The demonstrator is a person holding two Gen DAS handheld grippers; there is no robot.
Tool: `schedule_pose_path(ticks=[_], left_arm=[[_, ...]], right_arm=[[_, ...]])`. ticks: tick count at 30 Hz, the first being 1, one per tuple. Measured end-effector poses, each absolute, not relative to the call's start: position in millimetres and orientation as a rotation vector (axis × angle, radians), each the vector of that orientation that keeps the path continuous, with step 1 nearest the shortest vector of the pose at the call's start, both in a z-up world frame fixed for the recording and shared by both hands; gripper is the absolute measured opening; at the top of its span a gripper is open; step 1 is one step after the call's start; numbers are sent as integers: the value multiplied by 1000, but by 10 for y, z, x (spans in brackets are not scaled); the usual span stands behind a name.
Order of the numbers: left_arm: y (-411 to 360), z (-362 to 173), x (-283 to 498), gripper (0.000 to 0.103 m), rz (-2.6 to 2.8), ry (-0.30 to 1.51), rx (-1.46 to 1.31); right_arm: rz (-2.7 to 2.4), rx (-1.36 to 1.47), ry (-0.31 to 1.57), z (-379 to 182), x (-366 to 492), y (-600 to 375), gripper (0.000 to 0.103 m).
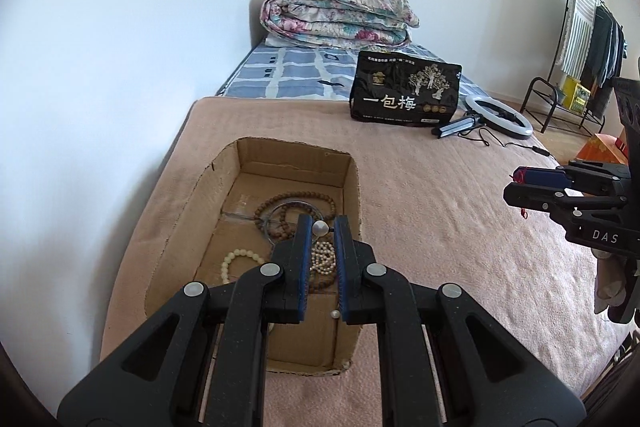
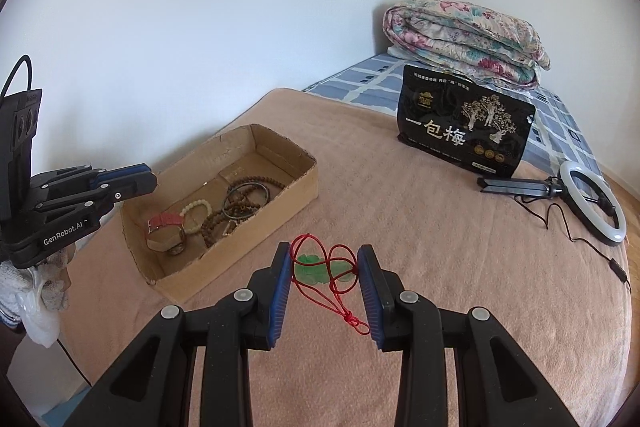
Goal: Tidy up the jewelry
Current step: 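Lift the pendant and earring and carry both over the cardboard box, then open both tools to drop the pendant and earring into the box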
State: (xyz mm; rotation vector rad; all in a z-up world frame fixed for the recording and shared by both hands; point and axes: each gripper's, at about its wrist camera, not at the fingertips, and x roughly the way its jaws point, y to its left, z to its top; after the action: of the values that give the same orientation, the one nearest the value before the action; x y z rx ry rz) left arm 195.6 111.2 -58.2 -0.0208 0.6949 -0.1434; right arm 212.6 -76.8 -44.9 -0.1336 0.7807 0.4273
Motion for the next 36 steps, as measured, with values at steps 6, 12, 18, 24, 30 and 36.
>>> schedule_pose_path(ticks=[6,12,18,24,30,36], left_arm=[[1301,-610,2045,9,-115,696,-26],[1464,-628,2108,9,-91,698,-37],[1610,-671,2133,9,-71,702,-46],[1723,-736,2148,9,-60,713,-58],[1789,-781,2164,10,-53,718,-67],[1830,-782,2158,10,-45,716,-65]], right_arm=[[454,-131,783,-460,2316,-534,33],[489,-120,789,-481,2499,-279,34],[519,-128,794,-536,2617,-31,34],[537,-129,803,-598,2742,131,34],[552,-122,810,-634,2827,266,34],[566,-110,817,-655,2897,359,34]])
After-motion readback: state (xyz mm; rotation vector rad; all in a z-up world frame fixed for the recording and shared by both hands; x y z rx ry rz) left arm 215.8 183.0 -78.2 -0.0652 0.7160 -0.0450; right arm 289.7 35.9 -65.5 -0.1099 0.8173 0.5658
